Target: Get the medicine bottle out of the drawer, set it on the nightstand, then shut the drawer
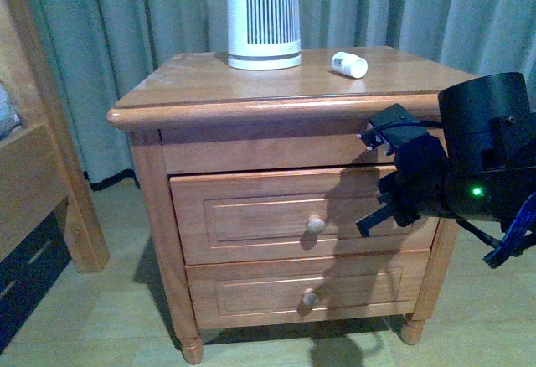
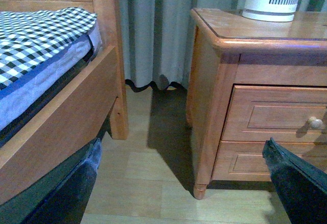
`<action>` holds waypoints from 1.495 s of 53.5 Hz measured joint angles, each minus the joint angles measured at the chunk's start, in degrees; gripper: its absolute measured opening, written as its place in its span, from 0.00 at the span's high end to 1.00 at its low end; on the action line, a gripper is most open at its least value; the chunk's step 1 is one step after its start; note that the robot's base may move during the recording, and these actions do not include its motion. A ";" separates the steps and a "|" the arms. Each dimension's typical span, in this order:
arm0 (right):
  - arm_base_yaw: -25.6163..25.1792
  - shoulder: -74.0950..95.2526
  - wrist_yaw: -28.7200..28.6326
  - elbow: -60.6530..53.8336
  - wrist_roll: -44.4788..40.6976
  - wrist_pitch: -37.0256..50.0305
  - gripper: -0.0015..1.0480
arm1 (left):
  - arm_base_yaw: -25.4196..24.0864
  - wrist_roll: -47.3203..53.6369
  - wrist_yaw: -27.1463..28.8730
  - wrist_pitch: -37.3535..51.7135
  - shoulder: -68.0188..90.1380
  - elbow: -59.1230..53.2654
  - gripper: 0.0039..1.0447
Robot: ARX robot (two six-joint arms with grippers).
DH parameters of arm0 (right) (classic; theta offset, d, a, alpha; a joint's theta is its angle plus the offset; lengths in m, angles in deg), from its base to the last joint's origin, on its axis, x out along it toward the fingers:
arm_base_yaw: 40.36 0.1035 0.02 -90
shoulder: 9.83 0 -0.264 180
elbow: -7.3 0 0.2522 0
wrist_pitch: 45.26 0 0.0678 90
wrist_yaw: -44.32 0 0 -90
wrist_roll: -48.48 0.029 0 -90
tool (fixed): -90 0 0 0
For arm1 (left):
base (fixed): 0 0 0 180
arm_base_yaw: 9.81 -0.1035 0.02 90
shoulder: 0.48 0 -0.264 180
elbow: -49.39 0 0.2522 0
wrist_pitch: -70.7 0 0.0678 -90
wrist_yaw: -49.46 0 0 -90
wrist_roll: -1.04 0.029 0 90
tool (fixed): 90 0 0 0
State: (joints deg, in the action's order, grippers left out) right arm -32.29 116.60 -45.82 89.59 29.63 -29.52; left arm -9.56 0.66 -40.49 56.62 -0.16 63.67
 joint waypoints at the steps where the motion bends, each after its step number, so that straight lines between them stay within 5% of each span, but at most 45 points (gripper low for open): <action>1: -0.04 0.04 0.02 0.09 0.02 0.00 0.97 | 0.00 0.00 -0.02 0.00 0.00 0.00 0.06; 27: 0.00 1.09 -1.31 0.17 6.29 1.88 0.97 | 0.00 0.00 -0.02 0.00 0.00 0.00 0.06; 40: 2.36 -4.85 -4.17 -11.65 17.55 3.26 0.97 | 0.00 0.00 -0.02 0.00 0.00 0.00 0.06; 52: 2.91 -20.35 -8.00 -22.86 26.82 2.14 0.97 | 0.00 0.00 -0.02 0.00 0.00 0.00 0.06; 69: -3.15 -55.63 -10.56 -26.18 30.45 -8.61 0.97 | 0.00 0.00 -0.02 0.00 0.00 0.00 0.06; 77: -4.28 -73.18 -11.67 -29.92 31.78 -15.21 0.73 | 0.00 0.00 0.00 0.00 0.00 0.00 0.06; 80: -2.97 -79.54 -4.76 -31.04 29.35 -20.22 0.77 | 0.00 0.00 -0.02 0.00 0.00 0.00 0.06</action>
State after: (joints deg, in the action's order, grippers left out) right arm -35.26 37.06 -50.58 58.55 58.98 -49.74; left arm -9.56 0.66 -40.51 56.62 -0.16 63.67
